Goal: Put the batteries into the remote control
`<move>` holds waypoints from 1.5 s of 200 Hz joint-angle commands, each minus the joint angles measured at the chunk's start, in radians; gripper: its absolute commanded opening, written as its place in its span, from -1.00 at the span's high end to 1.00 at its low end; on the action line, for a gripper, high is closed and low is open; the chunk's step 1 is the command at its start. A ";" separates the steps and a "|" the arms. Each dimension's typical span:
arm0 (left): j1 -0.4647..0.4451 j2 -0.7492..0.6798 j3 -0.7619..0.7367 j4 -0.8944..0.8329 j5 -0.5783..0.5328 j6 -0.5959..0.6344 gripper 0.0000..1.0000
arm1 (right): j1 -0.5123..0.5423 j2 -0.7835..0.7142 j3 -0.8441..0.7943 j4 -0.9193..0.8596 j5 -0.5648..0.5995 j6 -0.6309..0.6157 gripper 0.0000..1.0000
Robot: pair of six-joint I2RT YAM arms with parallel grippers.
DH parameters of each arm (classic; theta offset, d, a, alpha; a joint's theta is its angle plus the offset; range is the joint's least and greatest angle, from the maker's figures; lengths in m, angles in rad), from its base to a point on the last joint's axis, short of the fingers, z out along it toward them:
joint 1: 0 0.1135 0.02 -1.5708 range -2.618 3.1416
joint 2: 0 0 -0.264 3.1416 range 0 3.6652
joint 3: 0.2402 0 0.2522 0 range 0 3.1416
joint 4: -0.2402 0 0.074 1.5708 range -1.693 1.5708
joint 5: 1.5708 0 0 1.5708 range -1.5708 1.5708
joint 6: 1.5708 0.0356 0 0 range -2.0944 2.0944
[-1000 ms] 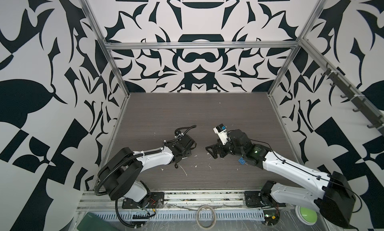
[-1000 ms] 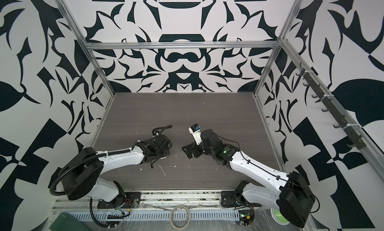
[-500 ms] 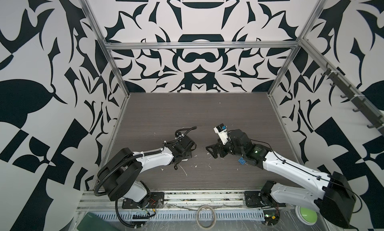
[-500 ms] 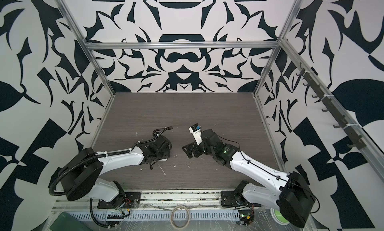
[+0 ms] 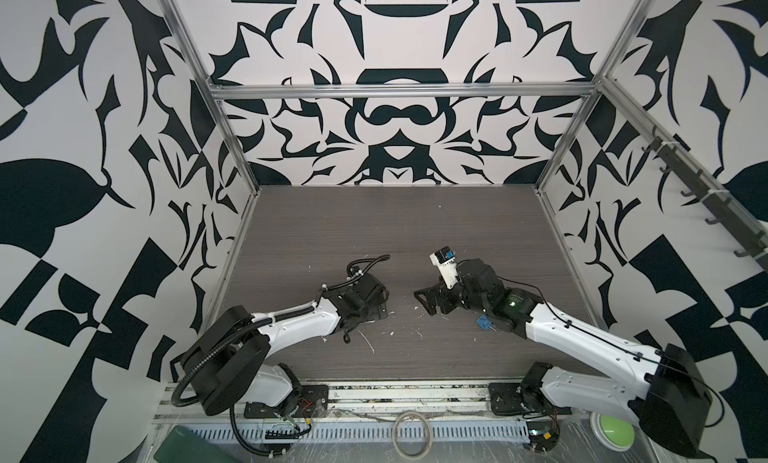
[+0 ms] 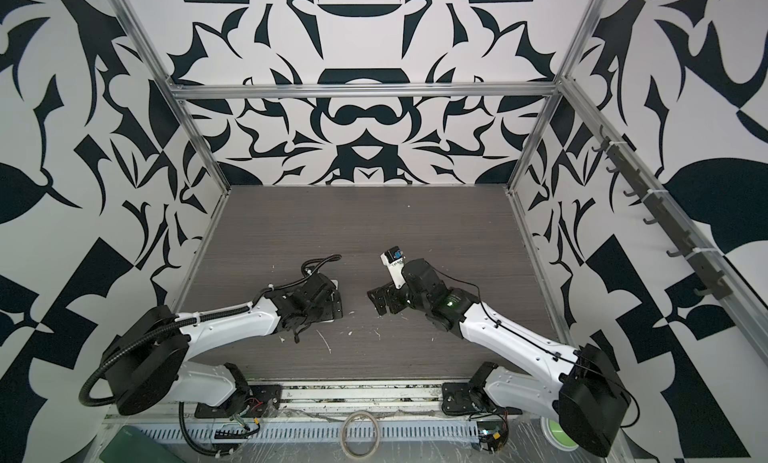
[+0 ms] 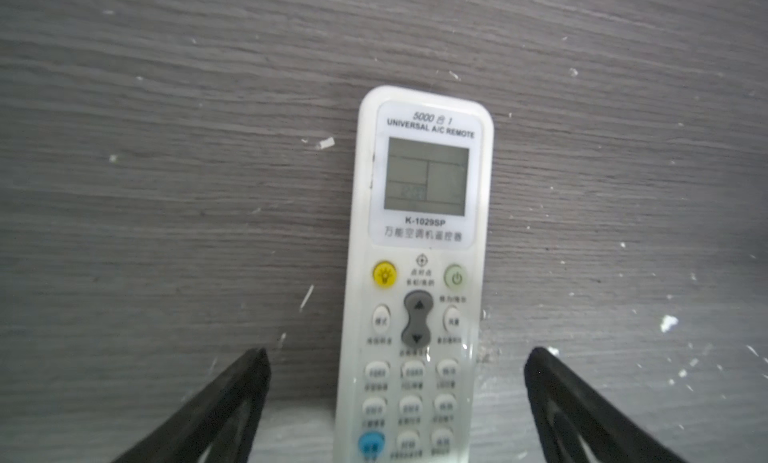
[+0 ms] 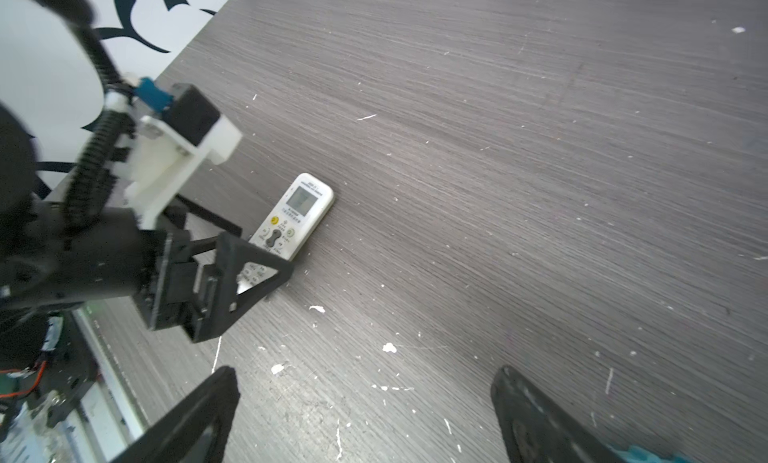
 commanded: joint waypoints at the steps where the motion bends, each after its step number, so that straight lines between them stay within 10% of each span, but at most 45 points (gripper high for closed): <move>1: -0.001 -0.074 -0.025 -0.030 -0.040 0.032 -0.99 | -0.005 -0.026 -0.016 0.050 0.057 0.000 -0.98; 165: 0.234 -0.570 -0.178 -0.110 -0.525 0.125 -0.99 | -0.151 -0.225 -0.312 0.272 0.368 0.076 -0.98; 300: 0.464 -0.402 -0.156 0.271 -0.587 0.533 -0.99 | -0.240 -0.252 -0.328 0.225 0.584 0.047 -1.00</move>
